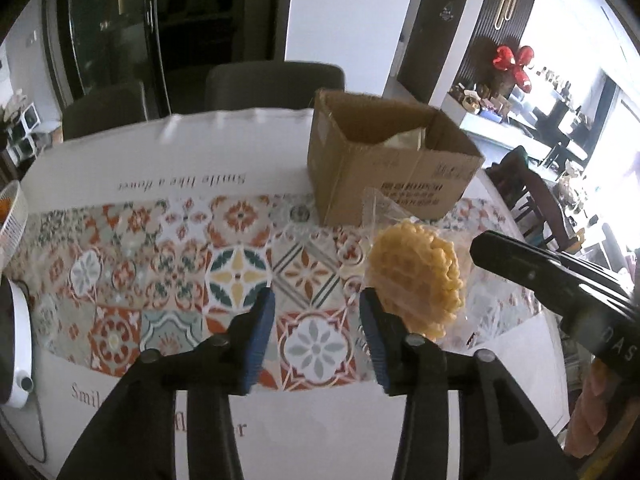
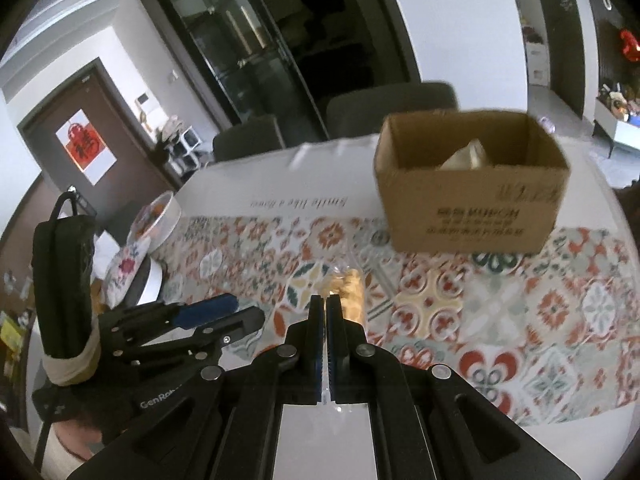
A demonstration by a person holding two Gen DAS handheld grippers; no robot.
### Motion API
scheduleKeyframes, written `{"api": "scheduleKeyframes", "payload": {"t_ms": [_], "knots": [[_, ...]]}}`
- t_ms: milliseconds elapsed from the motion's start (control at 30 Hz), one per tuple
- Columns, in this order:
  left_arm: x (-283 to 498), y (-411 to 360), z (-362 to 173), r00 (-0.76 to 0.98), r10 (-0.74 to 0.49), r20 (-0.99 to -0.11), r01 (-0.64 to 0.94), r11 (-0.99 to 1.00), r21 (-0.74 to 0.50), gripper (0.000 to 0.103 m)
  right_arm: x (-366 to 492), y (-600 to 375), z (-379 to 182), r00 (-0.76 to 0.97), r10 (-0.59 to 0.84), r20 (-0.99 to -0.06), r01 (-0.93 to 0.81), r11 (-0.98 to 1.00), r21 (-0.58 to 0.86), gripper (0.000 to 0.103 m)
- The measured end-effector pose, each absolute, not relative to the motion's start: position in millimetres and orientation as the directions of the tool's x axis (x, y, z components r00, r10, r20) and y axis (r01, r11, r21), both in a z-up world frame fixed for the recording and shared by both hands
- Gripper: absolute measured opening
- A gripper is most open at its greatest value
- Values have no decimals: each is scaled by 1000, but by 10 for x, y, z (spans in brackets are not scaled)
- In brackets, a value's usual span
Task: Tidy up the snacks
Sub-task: 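Lift the waffle pack with both grippers and carry it over the box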
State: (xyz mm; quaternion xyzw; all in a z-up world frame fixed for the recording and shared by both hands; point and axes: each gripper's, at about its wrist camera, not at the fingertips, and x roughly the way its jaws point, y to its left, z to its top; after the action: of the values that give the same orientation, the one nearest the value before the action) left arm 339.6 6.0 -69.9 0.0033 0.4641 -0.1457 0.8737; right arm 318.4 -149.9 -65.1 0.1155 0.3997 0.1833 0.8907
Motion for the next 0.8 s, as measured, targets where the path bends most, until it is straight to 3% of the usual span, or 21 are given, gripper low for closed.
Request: {"api": "scheduleKeyframes", "payload": {"t_ms": [433,800], "knots": [[4032,-352,-230,538,-297,-789,296,943,-153,48,3734,-1946,14,719,334,-610,-183,937,297,3],[4538,-691,-56,562,-278,-779,296,947,-125,48,4461,-2285,273,742,276,-611,-125,952,279,3]]}}
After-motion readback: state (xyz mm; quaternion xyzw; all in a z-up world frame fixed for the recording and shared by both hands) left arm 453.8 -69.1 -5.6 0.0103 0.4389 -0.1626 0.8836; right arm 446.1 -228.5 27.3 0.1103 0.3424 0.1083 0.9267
